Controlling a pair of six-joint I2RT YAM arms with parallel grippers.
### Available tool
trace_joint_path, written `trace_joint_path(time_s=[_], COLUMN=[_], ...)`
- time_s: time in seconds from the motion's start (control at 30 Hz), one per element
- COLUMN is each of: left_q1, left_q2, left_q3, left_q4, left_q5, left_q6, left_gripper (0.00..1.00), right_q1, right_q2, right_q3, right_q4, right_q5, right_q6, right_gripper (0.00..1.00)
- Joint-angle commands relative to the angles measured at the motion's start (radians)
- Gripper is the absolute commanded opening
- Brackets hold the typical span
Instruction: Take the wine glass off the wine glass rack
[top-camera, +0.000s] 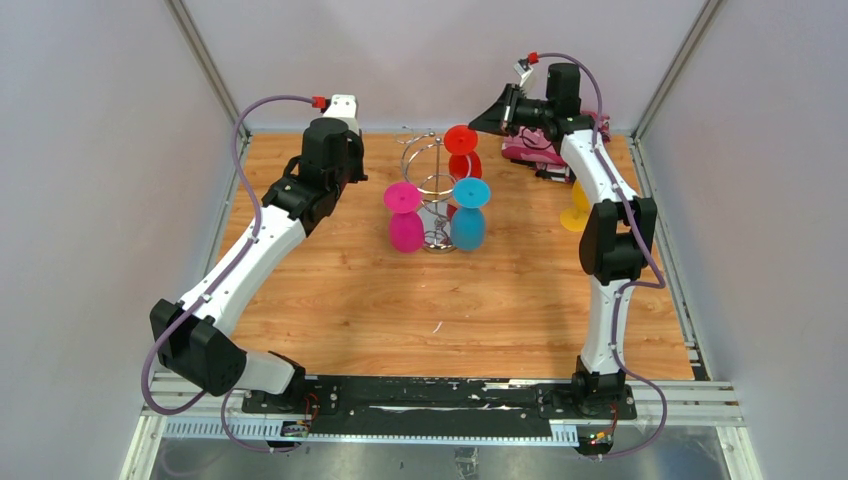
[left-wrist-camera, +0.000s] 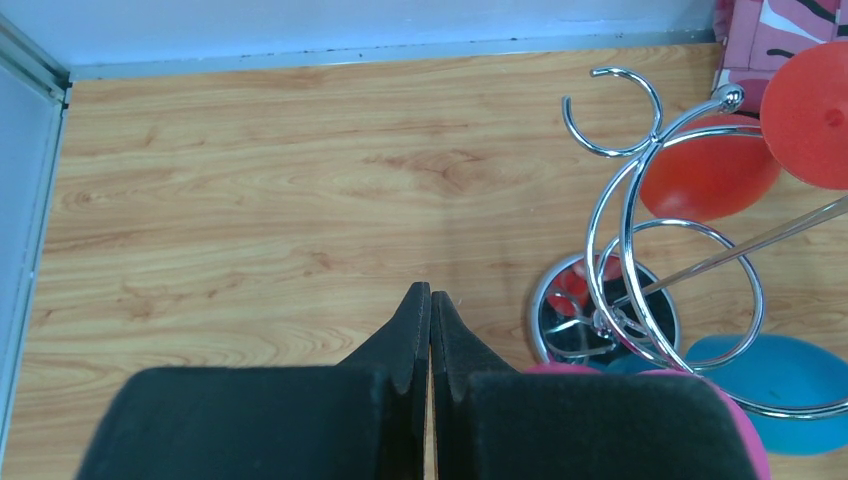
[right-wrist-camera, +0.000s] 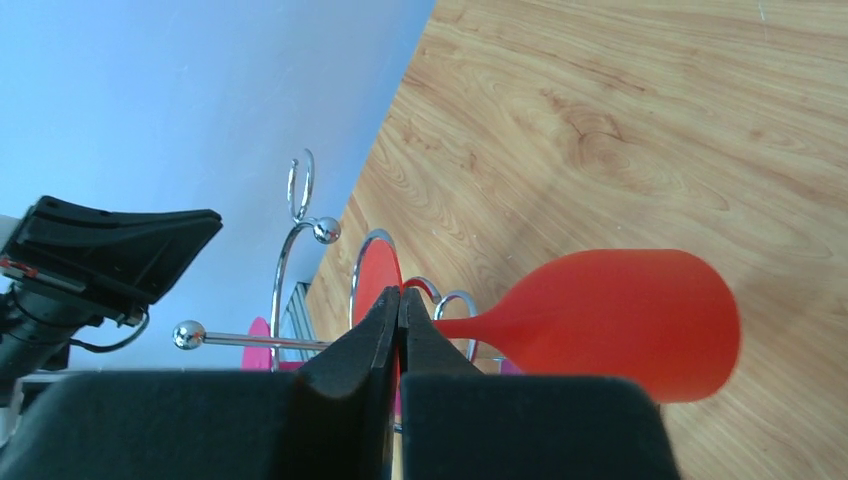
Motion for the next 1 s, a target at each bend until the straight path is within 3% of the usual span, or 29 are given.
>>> trace_joint_path(time_s=[0.0,0.4,0.57,0.97], left_q1=[-0.007,-0.007,-0.007,-0.007], left_q2=[-0.004,-0.003,-0.003,-0.006], left_q3=[-0.010,-0.015,-0.015,-0.010], left_q4=[0.011,0.007,0.005,0.001], left_q5=[-0.007,-0.009,-0.008,-0.010], left_q6=[0.009,0.009,0.009,0.014], left_gripper=[0.00,0.00,0.00,0.00], right_q1=[0.010,-0.005,-0.022,-0.063], right_q2=[0.030,0.039,0.040,0.062], right_q3=[0.011,-0.019,-0.057,-0.031], right_q4=[0.091,0.141,0.268,0.286], right_q5=[-0.037,-0.012,-0.016,0.012], right_q6=[0.125,0.217,0.347,0.415], right_gripper=[0.00,0.00,0.00,0.00])
